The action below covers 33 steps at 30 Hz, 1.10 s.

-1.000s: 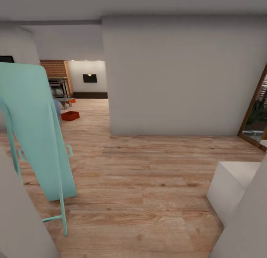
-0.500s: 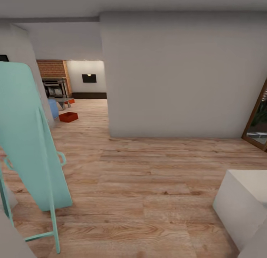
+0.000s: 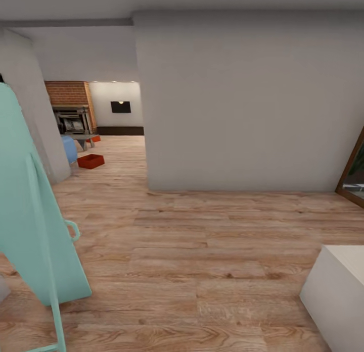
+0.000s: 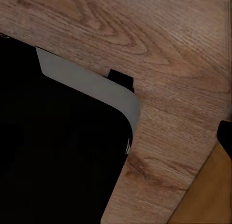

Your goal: Move the two storage containers from the living room to the garage. In the garage, place one container on the floor and stack the other container on top of it (either order is fine).

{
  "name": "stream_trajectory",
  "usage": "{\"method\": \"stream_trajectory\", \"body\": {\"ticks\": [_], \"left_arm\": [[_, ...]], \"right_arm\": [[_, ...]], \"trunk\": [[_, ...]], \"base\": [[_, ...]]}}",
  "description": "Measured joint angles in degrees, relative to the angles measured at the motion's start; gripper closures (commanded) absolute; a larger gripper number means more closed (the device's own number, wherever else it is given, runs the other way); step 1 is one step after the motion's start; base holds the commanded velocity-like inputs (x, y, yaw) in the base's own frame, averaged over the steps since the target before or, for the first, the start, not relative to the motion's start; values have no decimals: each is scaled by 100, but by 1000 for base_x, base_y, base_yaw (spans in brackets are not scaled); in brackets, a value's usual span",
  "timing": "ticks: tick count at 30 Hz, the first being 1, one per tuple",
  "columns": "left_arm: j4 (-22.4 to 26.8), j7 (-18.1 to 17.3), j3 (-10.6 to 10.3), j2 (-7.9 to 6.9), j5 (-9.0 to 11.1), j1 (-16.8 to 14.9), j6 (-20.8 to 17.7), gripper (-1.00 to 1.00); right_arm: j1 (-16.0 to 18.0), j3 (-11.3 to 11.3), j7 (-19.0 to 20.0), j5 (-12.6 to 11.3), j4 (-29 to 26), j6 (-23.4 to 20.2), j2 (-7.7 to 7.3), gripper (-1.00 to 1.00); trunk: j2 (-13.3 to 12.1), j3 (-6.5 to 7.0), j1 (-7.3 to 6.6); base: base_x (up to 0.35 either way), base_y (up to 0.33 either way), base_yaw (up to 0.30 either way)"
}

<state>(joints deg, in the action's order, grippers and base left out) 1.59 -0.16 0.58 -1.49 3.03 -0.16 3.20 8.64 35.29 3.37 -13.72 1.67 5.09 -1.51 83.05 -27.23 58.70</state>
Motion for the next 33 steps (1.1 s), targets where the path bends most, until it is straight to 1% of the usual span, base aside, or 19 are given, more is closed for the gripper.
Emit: {"method": "stream_trajectory", "body": {"ticks": [17,33], "left_arm": [[0,0,-1,0,0,0,0,-100],[0,0,-1,0,0,0,8,-100]], "right_arm": [[0,0,0,-5,0,-13,24,-100],[0,0,4,7,0,-4,9,-100]], "trunk": [[0,0,0],[0,0,0]], "base": [[321,0,4],[321,0,231]]}}
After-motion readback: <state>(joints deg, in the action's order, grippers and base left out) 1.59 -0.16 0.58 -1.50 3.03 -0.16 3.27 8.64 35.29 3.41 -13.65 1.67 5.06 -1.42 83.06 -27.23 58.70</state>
